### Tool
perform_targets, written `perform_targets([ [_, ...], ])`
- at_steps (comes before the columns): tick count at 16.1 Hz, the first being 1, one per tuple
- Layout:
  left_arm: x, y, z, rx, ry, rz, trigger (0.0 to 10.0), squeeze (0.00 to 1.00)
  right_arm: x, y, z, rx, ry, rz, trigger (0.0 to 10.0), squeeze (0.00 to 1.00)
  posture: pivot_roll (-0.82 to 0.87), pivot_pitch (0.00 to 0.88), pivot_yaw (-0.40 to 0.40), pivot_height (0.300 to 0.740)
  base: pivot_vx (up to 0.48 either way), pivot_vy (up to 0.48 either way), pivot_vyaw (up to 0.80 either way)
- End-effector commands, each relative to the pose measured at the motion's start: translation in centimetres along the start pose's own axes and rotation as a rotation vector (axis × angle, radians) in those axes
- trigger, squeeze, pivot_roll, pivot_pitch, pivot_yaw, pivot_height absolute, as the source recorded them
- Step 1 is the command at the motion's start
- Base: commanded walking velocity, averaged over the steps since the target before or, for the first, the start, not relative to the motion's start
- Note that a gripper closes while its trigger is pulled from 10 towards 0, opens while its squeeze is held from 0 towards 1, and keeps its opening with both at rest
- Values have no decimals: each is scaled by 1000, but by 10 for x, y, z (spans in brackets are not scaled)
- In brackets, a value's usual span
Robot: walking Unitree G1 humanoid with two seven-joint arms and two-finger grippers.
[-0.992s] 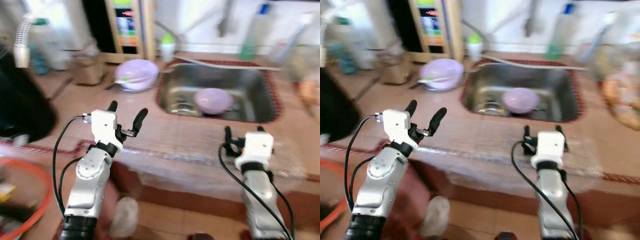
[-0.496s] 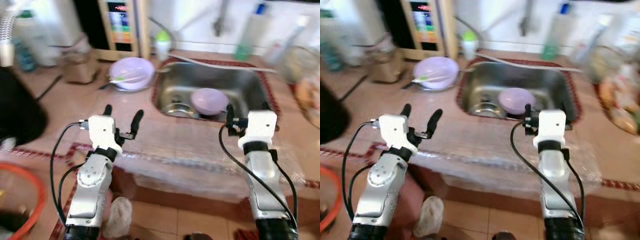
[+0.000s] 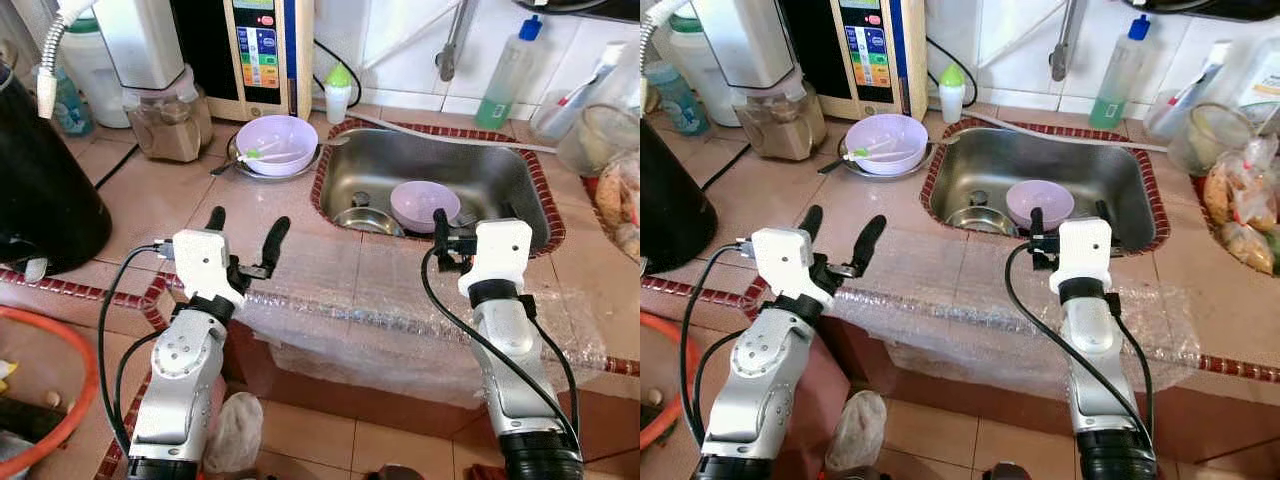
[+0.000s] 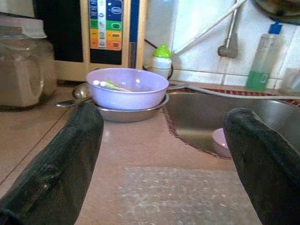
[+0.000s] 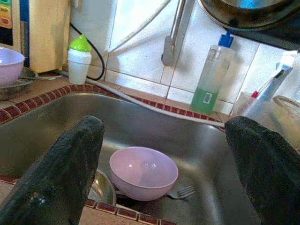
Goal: Kitchen organization
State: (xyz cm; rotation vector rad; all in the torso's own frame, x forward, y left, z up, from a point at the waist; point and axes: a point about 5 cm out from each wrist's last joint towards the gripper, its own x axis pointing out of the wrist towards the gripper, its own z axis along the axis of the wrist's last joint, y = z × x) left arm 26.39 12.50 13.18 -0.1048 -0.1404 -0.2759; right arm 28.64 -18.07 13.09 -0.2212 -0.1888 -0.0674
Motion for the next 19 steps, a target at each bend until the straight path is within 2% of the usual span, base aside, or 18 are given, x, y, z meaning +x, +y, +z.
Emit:
perform_targets([
  [1, 2, -3, 5, 3, -13, -19, 10000, 0, 2, 0, 1, 3, 4, 5, 10000, 0, -36, 7, 14, 740, 341, 0, 0],
  [8, 4, -7, 4, 1, 0, -49, 10000, 0, -1, 2, -2, 9, 11, 25, 10000, 0, -50, 2, 26, 740, 377, 0, 0],
  [19, -2, -12, -1, 10, 30, -61, 10000, 0, -1, 4, -7, 5, 29, 40, 10000, 0, -37, 26, 14, 740, 0, 0, 0],
])
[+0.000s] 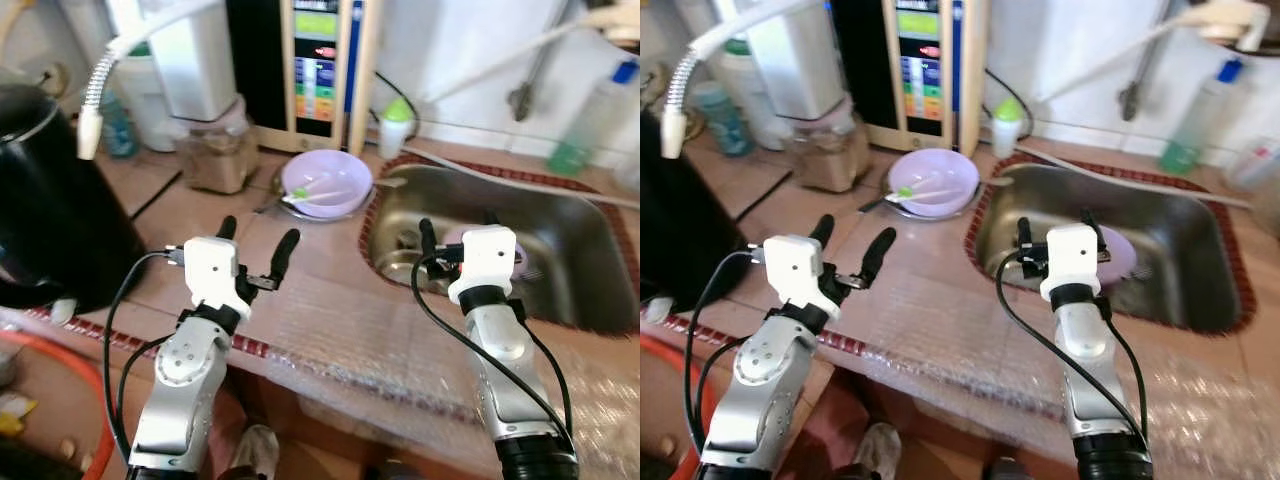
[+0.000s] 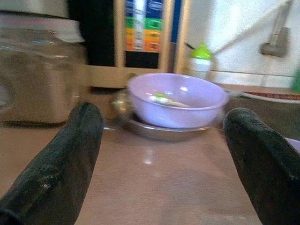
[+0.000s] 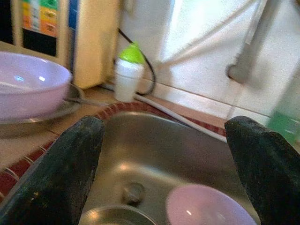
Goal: Kitchen organization
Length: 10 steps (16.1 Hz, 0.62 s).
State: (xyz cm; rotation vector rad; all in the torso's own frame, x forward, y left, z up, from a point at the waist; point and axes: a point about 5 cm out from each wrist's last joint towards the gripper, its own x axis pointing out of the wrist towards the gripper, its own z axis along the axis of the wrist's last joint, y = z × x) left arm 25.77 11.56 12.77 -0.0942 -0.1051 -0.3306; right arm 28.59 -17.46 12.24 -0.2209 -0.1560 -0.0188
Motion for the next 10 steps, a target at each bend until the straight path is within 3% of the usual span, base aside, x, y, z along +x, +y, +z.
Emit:
perform_targets([
  [1, 1, -1, 3, -3, -3, -3, 10000, 0, 2, -3, 0, 4, 5, -13, 10000, 0, -37, 24, 14, 740, 0, -322, 0],
  [10, 1, -3, 1, -10, 11, -30, 10000, 0, 0, -2, -3, 0, 12, -15, 10000, 0, -48, 26, 31, 740, 0, -466, 0],
])
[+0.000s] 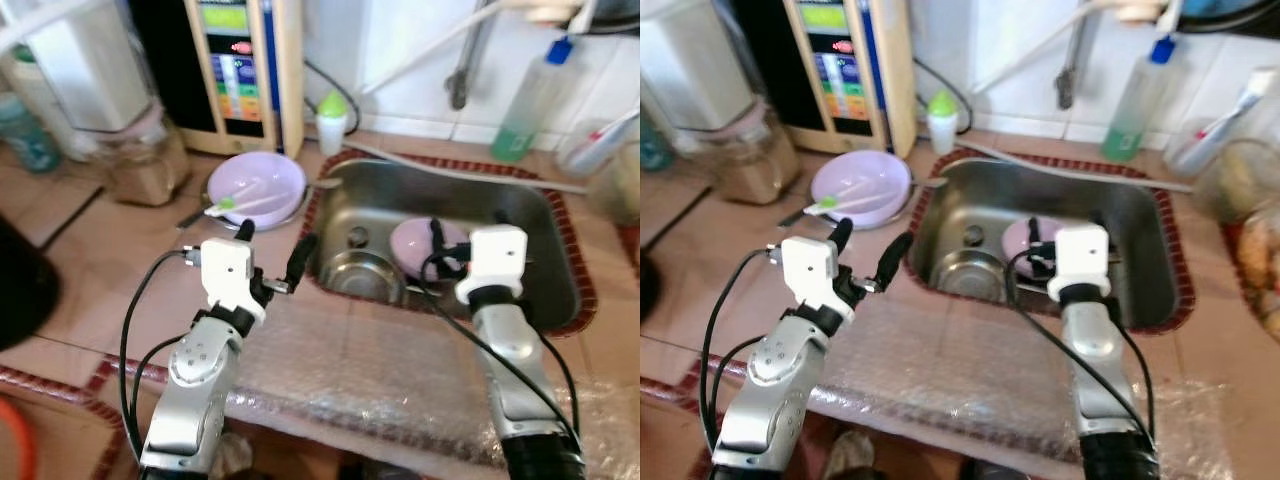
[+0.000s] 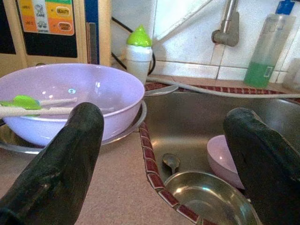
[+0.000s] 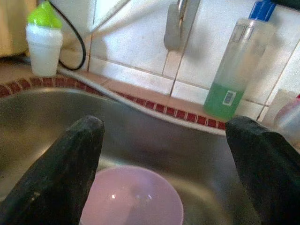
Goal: Kitchen organization
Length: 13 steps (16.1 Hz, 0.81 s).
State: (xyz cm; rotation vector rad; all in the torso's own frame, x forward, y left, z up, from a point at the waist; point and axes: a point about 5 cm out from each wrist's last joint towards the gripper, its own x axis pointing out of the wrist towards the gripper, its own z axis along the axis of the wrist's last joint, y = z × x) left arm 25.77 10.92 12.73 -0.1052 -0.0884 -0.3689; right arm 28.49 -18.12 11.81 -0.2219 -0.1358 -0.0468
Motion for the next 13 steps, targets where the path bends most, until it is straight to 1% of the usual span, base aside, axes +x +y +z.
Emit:
perform_targets([
  [1, -1, 3, 3, 10, -8, 7, 10000, 0, 1, 4, 3, 3, -11, 9, 10000, 0, -50, 27, 34, 740, 0, -326, 0],
  [6, -1, 5, 3, 6, -10, 24, 10000, 0, -2, 3, 0, 4, -1, 7, 10000, 0, -50, 25, 36, 740, 0, 0, 0],
  [10, -7, 14, 0, 39, 0, 97, 10000, 0, -1, 6, 0, 3, -3, 24, 10000, 0, -37, 29, 28, 740, 0, 0, 0],
  [12, -10, 21, -1, 70, 12, 152, 10000, 0, -1, 11, 3, 19, -13, 79, 10000, 0, -32, 33, 27, 740, 0, 0, 0],
  [13, -11, 25, -3, 78, 25, 168, 10000, 0, -2, 15, 4, 26, -18, 98, 10000, 0, -32, 34, 29, 740, 0, 0, 488],
])
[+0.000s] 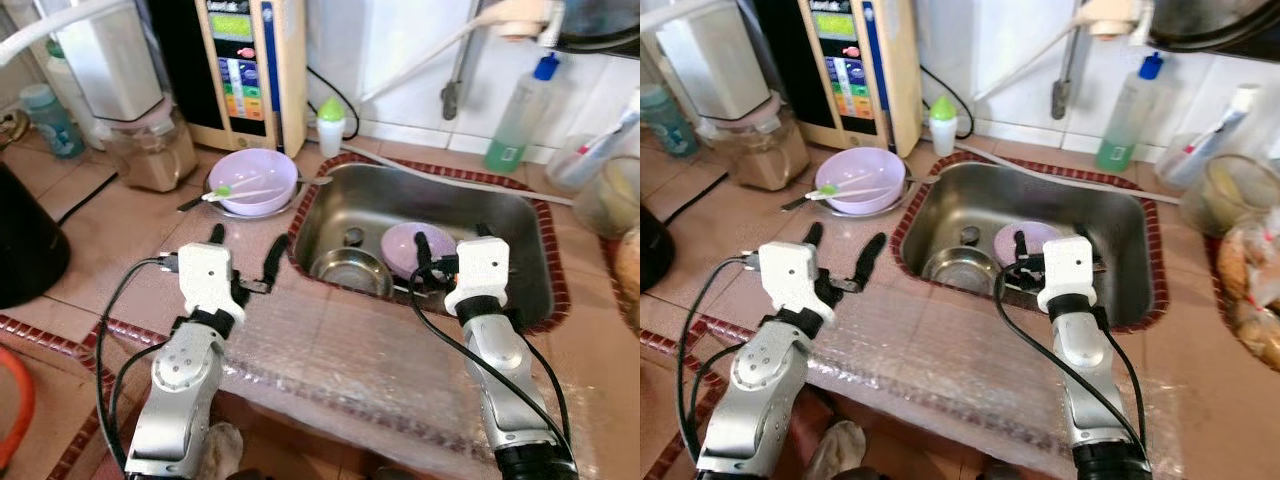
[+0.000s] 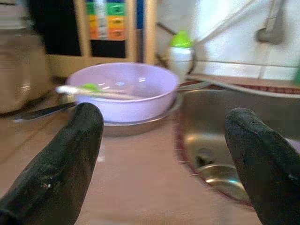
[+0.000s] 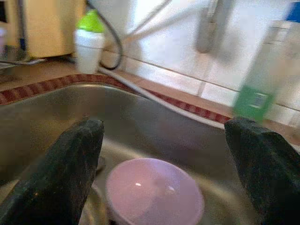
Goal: Kitchen organization
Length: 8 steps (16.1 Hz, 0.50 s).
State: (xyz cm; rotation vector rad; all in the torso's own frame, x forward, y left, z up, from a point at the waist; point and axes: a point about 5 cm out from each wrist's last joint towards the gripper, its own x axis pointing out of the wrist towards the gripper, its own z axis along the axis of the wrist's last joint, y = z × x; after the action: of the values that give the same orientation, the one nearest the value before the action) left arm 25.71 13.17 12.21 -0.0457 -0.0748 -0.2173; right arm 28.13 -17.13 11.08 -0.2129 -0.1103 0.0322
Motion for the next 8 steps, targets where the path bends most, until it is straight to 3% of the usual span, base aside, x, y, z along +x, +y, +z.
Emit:
perform_targets([
  [1, 0, 5, -1, 21, 11, 27, 10000, 0, 3, 6, 9, 21, -37, 29, 10000, 0, -31, 35, 30, 740, 0, 0, 438],
  [3, 3, 9, -1, 15, 27, 47, 10000, 0, 2, 8, 10, 31, -41, 49, 10000, 0, -32, 37, 34, 740, 0, 0, 438],
  [8, 12, 4, 0, 1, 62, -22, 10000, 0, -3, 10, 13, 64, -49, 65, 10000, 0, -42, 71, 52, 740, 0, 0, 0],
])
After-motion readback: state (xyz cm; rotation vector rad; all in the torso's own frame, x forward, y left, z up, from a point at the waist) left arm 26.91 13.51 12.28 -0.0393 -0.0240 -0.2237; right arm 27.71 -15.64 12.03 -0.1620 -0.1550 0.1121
